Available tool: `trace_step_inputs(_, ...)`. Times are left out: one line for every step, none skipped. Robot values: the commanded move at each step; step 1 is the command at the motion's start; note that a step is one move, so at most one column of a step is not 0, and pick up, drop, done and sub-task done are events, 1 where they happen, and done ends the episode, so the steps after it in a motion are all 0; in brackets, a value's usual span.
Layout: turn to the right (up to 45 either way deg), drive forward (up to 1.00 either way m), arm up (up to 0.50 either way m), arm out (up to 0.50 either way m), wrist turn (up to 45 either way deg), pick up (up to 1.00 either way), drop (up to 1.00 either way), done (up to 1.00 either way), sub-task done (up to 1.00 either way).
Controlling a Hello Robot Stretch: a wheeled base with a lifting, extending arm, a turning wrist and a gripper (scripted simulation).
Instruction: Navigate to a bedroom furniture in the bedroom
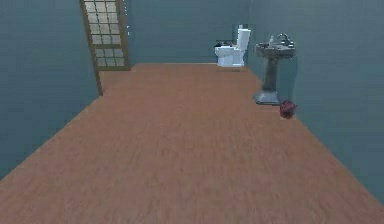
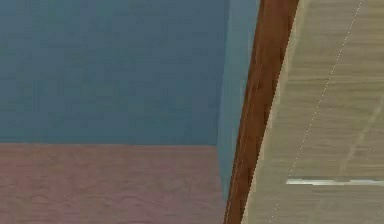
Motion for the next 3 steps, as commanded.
trace_step_inputs(-15.0, 0.00, 0.00, 0.00, 0.0, 0.00, 0.00, 0.00, 0.00)
trace_step_inputs(0.0, 1.00, 0.00, 0.00, 0.0, 0.00, 0.00, 0.00, 0.00)
trace_step_inputs(0.0, 1.00, 0.00, 0.00, 0.0, 0.00, 0.00, 0.00, 0.00)
